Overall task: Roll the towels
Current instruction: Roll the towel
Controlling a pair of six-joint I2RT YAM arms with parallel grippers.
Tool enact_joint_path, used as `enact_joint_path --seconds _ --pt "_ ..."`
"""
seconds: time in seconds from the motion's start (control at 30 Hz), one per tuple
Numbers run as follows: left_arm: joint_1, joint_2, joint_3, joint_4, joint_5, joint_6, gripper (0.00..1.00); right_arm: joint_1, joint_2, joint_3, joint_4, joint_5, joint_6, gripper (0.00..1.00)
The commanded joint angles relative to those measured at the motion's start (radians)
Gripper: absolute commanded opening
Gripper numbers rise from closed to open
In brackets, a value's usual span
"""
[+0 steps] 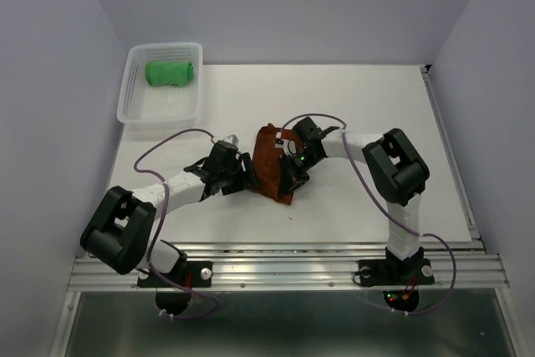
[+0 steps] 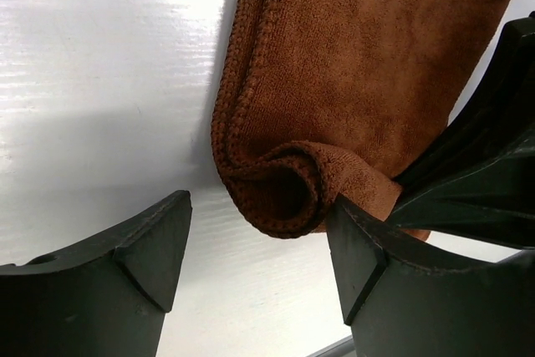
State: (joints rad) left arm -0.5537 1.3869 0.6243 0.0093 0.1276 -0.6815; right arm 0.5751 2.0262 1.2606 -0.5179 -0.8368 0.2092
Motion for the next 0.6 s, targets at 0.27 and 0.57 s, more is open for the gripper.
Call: enact_joint_path --seconds 0.27,0.57 --pt "0.043 0.109 0.087 0.057 0.0 -0.009 0.54 -0.006 0.054 0.111 -0.051 0.09 -0.056 0.02" --pt "0.044 0.211 0.17 0.005 -0.054 -0.015 0.15 -0.006 0.014 0.141 -0.106 0.177 -0.129 0.19"
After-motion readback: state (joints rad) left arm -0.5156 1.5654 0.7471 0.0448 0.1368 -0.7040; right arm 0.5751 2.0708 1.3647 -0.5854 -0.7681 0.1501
